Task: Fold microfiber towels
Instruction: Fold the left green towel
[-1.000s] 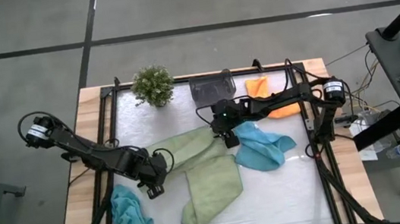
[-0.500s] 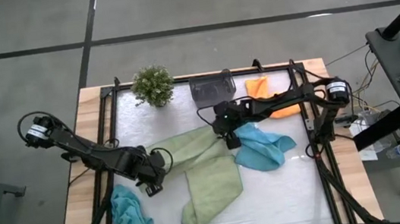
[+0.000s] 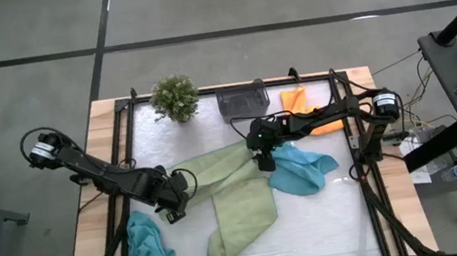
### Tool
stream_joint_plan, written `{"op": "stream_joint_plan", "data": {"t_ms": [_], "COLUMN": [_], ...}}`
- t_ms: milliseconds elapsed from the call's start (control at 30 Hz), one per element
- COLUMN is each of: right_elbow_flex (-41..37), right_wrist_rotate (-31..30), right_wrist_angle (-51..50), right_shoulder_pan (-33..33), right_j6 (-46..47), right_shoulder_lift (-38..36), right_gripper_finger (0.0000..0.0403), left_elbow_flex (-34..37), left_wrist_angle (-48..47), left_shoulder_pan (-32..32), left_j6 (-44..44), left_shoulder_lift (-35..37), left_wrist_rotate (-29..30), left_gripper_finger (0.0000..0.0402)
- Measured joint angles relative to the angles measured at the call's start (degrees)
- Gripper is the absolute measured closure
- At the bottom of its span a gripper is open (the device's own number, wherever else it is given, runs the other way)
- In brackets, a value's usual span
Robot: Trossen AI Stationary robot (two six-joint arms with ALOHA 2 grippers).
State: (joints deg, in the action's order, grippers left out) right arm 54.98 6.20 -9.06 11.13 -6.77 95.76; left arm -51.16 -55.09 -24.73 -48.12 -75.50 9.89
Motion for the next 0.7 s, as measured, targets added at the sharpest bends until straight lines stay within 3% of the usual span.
{"op": "stream_joint_plan", "data": {"t_ms": [333, 633, 700], "right_elbow_flex": [-0.4, -0.4, -0.4], "right_wrist_rotate": [6.4, 6.3, 7.4], "right_wrist_angle": [6.4, 6.1, 5.5], "right_shoulder_pan": [-0.1, -0.1, -0.1], "right_j6": [2.5, 2.2, 2.2], "right_shoulder_lift": [1.5, 1.1, -0.3], "right_gripper_finger": [0.0252, 0.0381, 0.0388], "left_elbow_flex": [0.0, 0.0, 0.0], "left_wrist_angle": [0.1, 0.1, 0.0], "left_shoulder_pan": [0.0, 0.0, 0.0], "left_j6": [0.0, 0.4, 0.4], "left_shoulder_lift": [0.0, 0.0, 0.0], "left_wrist_rotate": [0.0, 0.0, 0.0], "left_gripper_finger": [0.0402, 0.0402, 0.0402]}}
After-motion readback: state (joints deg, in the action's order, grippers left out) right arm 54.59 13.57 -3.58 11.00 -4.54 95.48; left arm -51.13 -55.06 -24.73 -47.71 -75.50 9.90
